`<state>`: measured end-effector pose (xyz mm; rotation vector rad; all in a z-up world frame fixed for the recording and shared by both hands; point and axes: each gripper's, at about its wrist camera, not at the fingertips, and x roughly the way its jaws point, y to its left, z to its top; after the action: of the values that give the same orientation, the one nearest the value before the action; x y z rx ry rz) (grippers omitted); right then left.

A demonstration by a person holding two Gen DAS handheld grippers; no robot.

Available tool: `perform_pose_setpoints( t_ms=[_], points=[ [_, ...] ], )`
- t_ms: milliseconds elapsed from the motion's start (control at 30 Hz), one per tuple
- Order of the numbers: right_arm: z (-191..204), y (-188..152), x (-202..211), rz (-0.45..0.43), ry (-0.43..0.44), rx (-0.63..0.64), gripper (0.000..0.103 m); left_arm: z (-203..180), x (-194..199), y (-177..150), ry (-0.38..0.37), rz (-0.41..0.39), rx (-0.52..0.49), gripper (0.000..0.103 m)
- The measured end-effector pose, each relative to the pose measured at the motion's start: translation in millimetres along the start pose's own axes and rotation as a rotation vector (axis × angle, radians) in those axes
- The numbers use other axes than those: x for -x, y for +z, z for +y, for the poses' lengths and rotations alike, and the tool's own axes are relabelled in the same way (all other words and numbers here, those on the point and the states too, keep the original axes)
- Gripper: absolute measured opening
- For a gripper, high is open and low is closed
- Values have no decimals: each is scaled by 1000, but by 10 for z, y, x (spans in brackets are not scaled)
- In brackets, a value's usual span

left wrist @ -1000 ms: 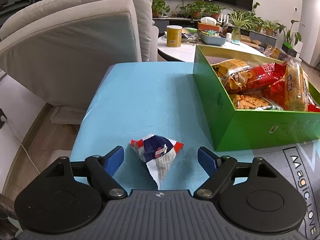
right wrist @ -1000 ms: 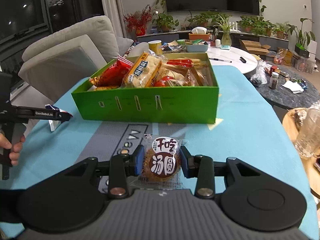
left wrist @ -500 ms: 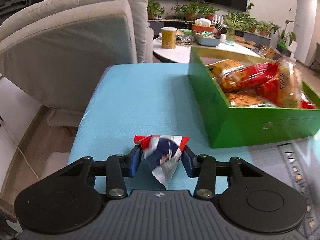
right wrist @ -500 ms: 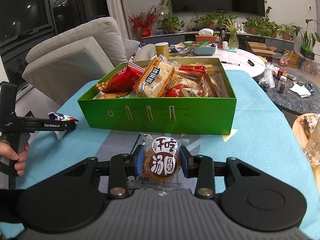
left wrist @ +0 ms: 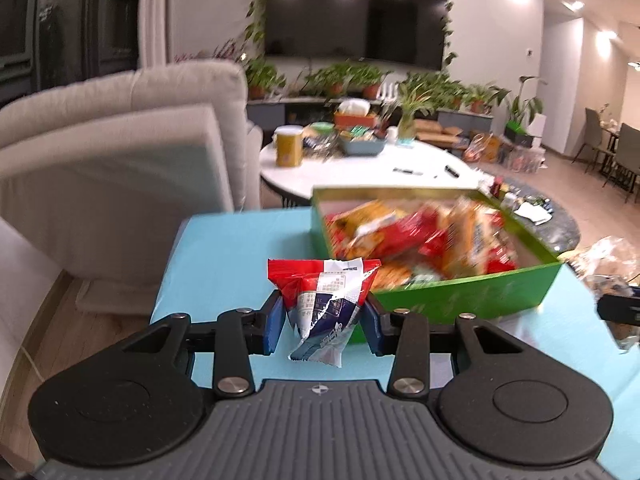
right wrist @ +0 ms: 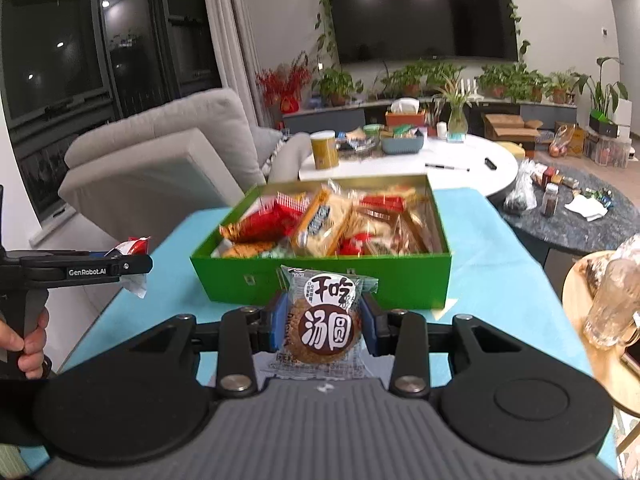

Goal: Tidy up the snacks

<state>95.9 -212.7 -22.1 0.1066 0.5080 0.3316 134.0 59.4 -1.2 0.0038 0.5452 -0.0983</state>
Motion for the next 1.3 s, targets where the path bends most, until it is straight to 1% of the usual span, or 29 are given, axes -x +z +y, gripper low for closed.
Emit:
perform_pose_setpoints(
  t_ms=[100,300,433,600,833,1033,1300],
  points=[
    [16,120,1,-20,23,3,79,-139,21,154,-19,-25,-33,38],
    [22,492,-147,-71,62,-32,79,-404,-36,459,-49,-78,-96,38],
    [12,681,-290,-97,76,-45,79,-512,-168,638,-64,-89,-112,38],
    [-43,828,-482,-104,86,-59,79,-584,-385,773,-67,-89,-127,38],
    [-151,909,-764,-88,85,-87,79,-602,-776,846,-65,-62,-129,38],
    [-205,923,-1043,-46,86,-121,79,-557,-1055,832,-69,-28,-109,38],
    [-238,947,-1330,-12,94,-142,79,-538,-1387,842,-66,1,-123,38]
  ],
)
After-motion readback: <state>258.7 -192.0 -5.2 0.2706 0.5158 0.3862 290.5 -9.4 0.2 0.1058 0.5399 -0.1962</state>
